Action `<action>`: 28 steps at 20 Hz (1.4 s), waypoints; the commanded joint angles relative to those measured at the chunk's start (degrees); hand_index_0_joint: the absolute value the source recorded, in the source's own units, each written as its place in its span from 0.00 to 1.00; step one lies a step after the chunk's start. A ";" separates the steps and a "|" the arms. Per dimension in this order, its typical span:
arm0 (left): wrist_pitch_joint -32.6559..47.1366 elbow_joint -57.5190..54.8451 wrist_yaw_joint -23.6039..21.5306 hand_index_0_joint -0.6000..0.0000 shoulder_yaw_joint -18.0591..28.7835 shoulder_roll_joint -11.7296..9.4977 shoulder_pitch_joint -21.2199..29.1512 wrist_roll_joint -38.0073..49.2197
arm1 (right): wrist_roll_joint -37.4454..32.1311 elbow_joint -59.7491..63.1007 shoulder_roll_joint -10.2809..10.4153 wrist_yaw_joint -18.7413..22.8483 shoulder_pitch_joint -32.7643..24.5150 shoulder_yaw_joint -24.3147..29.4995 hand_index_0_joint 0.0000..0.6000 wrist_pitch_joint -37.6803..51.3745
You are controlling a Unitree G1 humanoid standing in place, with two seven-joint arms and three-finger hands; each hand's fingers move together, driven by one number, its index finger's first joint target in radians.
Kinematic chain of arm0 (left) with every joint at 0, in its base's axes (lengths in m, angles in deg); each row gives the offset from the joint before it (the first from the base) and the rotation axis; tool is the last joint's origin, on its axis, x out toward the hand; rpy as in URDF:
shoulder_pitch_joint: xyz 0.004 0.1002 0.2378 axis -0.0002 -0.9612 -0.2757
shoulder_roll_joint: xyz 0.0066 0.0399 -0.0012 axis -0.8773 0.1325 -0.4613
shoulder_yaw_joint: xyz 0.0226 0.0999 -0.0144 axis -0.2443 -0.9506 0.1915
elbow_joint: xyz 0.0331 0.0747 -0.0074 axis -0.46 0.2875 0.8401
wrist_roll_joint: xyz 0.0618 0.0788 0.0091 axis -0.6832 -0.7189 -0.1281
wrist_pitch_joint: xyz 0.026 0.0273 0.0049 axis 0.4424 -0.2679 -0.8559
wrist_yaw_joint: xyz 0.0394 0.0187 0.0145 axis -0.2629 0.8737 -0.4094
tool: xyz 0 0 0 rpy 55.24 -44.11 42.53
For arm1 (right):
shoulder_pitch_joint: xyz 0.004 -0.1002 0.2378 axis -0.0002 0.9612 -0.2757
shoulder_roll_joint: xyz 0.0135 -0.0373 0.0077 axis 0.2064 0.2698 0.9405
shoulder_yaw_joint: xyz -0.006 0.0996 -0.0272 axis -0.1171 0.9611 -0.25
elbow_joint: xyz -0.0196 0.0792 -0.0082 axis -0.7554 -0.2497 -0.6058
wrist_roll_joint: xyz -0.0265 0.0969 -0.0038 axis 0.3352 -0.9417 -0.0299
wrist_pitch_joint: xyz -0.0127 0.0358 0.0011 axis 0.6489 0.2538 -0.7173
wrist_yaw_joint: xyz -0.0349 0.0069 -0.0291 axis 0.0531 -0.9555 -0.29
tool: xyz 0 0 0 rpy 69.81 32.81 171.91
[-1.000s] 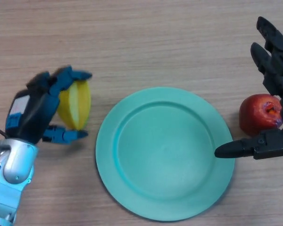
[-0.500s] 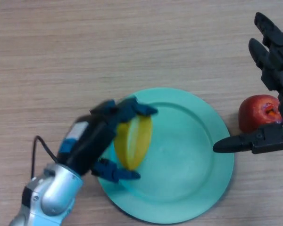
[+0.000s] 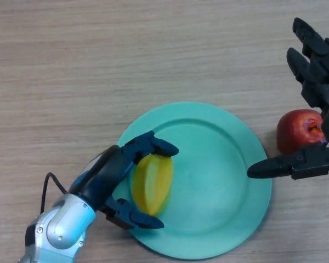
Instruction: Pick up the yellow starfruit and place it on the plate
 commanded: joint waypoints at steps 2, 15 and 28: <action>5.31 -0.48 -5.19 0.91 0.78 -0.29 1.81 -0.01 | -1.94 -2.60 -1.00 0.80 -1.19 2.34 0.00 8.20; -4.63 -24.60 -7.86 1.00 8.25 -1.32 2.30 26.08 | -1.25 -2.70 -0.73 1.25 -0.98 1.97 0.00 8.38; -4.62 -25.87 -11.60 1.00 22.19 -6.64 0.38 37.92 | -2.86 -2.28 -1.00 1.06 -1.16 2.43 0.00 9.07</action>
